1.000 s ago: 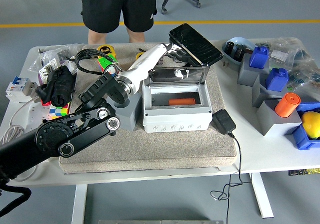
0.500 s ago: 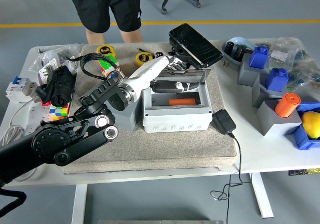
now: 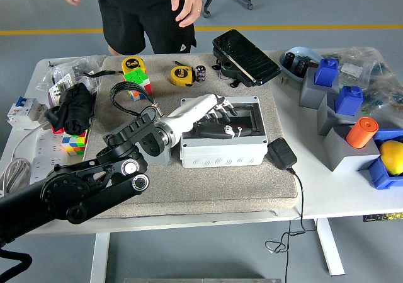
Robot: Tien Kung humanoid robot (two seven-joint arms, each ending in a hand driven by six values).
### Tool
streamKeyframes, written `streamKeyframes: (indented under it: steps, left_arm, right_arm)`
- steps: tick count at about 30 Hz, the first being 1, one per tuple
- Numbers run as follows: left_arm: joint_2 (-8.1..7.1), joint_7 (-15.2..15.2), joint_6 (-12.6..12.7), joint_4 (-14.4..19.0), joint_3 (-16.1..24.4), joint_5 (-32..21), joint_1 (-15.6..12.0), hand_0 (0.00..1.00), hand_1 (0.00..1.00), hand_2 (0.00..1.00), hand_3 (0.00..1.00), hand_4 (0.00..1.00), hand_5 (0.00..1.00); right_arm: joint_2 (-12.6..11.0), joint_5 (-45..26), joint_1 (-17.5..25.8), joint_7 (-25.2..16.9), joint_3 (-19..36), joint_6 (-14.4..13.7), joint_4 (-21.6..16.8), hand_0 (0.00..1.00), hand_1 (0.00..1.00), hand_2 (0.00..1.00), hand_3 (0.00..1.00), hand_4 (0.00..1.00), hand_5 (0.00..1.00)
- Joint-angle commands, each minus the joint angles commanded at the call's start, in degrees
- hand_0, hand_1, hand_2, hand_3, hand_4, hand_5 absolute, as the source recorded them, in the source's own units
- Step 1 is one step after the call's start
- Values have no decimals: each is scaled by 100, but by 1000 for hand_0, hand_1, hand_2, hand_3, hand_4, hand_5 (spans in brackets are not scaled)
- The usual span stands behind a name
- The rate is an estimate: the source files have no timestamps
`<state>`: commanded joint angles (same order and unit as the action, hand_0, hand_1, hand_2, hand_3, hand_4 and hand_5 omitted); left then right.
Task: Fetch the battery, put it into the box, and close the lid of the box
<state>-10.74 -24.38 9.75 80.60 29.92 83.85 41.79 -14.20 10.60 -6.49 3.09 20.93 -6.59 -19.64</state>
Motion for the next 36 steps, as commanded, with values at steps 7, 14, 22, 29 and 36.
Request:
streamKeyframes:
  steps: [7, 14, 22, 29, 36]
  left_arm:
    - [-34, 413, 378, 104, 235, -297, -126, 374, 547, 619, 651, 998, 714]
    - [-116, 1642, 1421, 34, 896, -1803, -526, 436, 598, 617, 652, 998, 676]
    - [-210, 2239, 1558, -299, 1785, -3189, -1092, 503, 630, 626, 662, 998, 659]
    - [-446, 2394, 1452, -538, 2471, -3350, -1565, 529, 639, 634, 668, 998, 646]
    - [-592, 2540, 1403, -533, 3137, -3506, -1989, 525, 640, 631, 665, 998, 634]
  right_arm:
    - [14, 5, -2, -3, 5, -3, 0, 576, 643, 668, 586, 951, 480]
    - [23, 0, -2, -2, 11, -3, 10, 575, 643, 668, 586, 952, 480]
    - [52, -15, -36, 1, 18, -12, 38, 574, 643, 668, 586, 951, 481]
    - [80, -56, -57, 2, -31, -13, 65, 574, 643, 668, 586, 950, 481]
    - [103, -83, -75, 5, -80, -11, 78, 574, 643, 668, 586, 950, 483]
